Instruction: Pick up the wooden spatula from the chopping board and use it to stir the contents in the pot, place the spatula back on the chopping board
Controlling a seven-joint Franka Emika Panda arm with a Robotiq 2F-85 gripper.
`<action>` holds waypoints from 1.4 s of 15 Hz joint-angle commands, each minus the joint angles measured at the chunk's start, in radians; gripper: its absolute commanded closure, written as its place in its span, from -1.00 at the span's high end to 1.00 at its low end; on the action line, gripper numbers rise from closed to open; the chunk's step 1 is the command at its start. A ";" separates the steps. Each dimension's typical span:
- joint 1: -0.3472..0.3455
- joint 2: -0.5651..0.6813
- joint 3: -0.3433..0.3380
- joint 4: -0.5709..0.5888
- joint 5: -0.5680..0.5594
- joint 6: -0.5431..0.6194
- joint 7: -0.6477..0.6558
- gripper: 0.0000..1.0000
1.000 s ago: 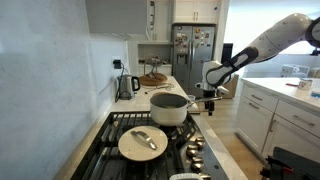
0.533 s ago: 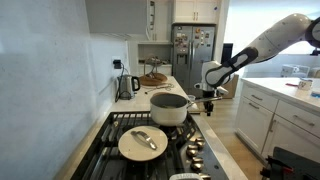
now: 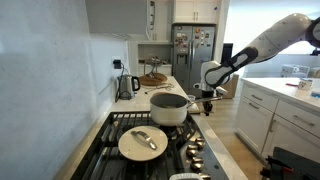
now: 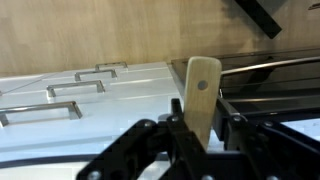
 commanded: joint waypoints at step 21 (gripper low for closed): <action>-0.009 -0.107 0.013 0.024 0.002 0.004 0.011 -0.86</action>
